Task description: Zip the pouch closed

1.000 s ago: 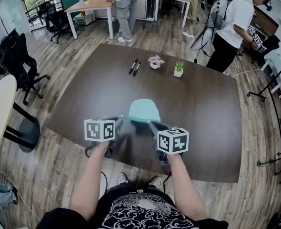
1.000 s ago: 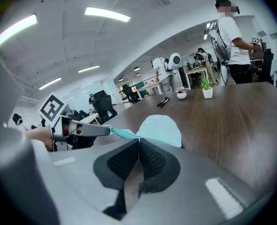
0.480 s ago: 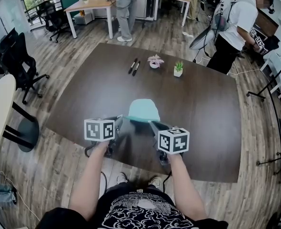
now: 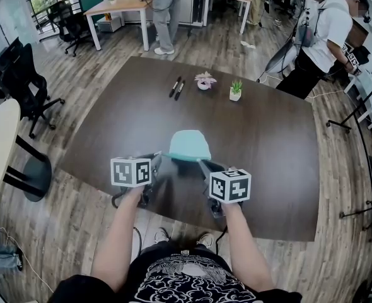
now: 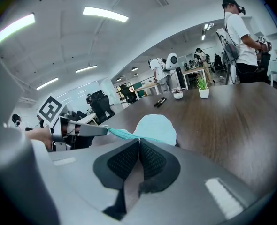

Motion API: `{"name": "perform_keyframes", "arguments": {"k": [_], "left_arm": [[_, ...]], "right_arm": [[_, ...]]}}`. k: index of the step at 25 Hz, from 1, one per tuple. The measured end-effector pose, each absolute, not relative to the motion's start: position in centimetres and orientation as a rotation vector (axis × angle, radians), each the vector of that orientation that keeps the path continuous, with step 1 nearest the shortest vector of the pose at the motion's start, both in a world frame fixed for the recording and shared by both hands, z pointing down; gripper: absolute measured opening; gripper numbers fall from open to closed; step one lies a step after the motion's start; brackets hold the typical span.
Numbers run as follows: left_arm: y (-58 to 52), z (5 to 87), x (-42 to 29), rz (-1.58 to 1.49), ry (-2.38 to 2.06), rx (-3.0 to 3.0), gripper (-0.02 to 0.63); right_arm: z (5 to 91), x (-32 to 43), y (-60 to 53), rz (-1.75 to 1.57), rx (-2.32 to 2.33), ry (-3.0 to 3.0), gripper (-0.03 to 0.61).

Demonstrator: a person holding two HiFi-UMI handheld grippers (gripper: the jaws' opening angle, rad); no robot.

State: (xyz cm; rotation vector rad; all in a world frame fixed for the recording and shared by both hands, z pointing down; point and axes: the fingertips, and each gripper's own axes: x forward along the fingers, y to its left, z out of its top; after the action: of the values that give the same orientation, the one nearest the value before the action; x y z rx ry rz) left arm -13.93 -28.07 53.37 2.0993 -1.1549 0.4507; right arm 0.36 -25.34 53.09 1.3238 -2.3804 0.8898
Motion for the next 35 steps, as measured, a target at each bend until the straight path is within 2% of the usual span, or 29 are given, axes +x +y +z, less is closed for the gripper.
{"name": "perform_keyframes", "arguments": {"k": [35], "left_arm": [[-28.4,54.8,-14.8,0.500,-1.206,2.073,0.026]], "right_arm": [[54.8,1.8,-25.4,0.873,1.335,-2.298,0.008]]}}
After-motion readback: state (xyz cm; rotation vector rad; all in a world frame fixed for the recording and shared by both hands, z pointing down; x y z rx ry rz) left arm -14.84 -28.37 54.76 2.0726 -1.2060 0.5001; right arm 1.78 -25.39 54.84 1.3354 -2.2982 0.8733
